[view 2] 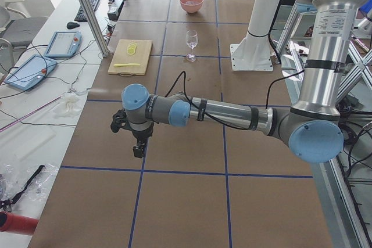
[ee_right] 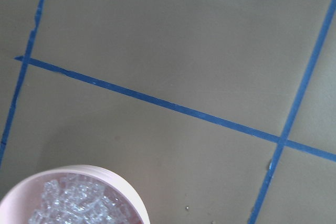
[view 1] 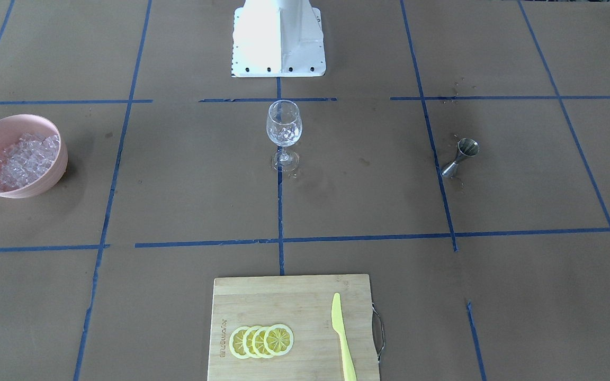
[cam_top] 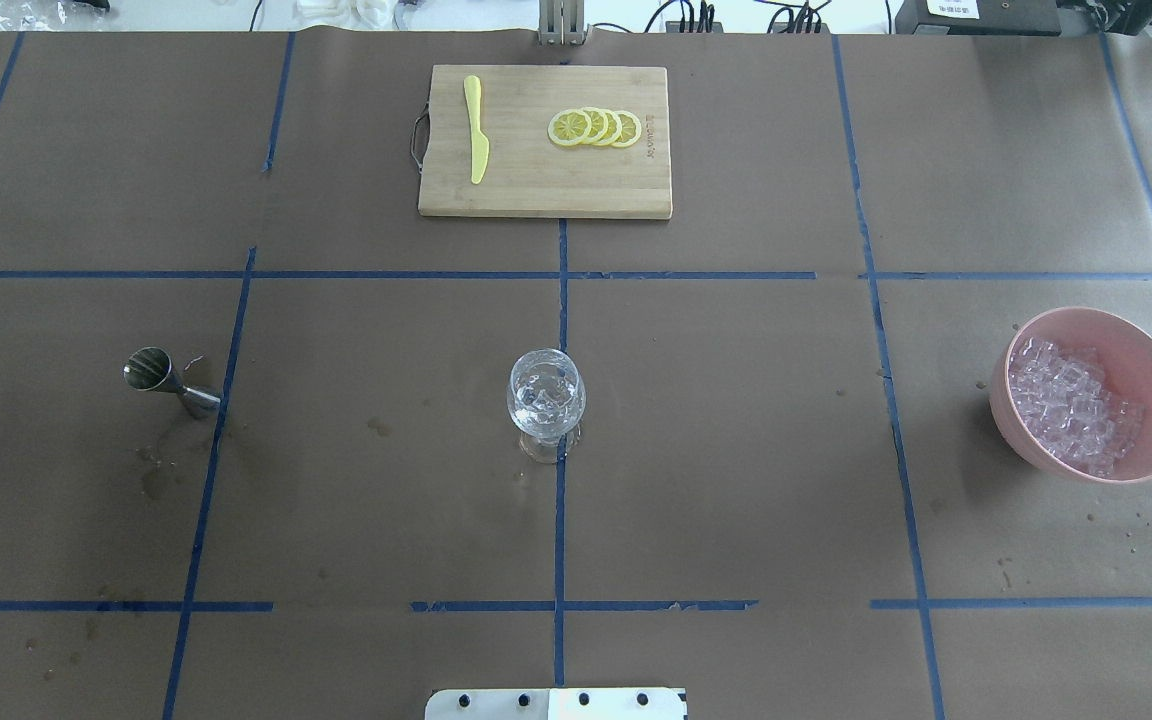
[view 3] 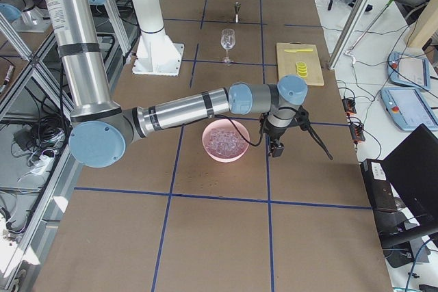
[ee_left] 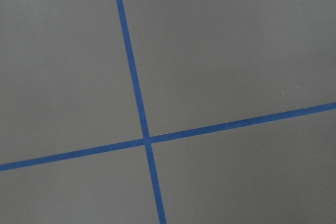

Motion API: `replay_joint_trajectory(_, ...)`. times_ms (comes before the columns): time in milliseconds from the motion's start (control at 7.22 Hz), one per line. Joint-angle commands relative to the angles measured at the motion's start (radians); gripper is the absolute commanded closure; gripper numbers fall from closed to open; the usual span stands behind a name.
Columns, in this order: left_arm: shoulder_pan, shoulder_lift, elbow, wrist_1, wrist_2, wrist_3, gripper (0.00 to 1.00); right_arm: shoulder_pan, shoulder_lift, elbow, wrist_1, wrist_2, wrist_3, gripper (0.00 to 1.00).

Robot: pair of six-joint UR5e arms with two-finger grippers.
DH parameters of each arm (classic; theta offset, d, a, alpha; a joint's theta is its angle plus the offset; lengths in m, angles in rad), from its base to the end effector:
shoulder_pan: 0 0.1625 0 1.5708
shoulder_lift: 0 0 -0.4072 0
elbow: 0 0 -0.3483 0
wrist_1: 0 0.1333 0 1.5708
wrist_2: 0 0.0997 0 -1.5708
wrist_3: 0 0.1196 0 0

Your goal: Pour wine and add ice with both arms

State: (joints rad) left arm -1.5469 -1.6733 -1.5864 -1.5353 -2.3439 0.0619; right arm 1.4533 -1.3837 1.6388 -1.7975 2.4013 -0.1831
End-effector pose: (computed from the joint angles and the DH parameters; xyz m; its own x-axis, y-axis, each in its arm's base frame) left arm -0.0380 -0.4950 0.6036 0.7113 0.1362 -0.6895 -0.0680 0.9898 0.1254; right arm -0.0156 -0.5164 0.5525 0.6349 -0.2790 0.7205 0.2367 0.9579 0.1623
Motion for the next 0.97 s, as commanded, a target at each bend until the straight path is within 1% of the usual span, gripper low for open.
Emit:
replay_joint_trajectory(0,-0.048,0.017,0.005,0.05,-0.009,0.038,0.0,0.059,-0.027,-0.045,0.004,-0.004,-0.042,0.0)
replay_joint_trajectory(139,-0.048,0.024,0.008,0.049,-0.008,0.047,0.0,0.068,-0.04,-0.045,0.003,-0.054,-0.044,0.0)
replay_joint_trajectory(416,-0.048,0.035,0.02,0.047,-0.009,0.047,0.0,0.128,-0.078,-0.057,0.003,-0.054,-0.033,0.0)
replay_joint_trajectory(554,-0.048,0.038,0.02,0.046,-0.009,0.047,0.0,0.16,-0.105,-0.056,0.026,-0.053,-0.03,0.0)
replay_joint_trajectory(693,-0.048,0.04,0.022,0.044,-0.009,0.047,0.0,0.173,-0.144,-0.054,0.096,-0.05,-0.023,0.0)
replay_joint_trajectory(831,-0.047,0.04,0.02,0.044,-0.009,0.047,0.0,0.173,-0.152,-0.057,0.113,-0.047,0.026,0.0)
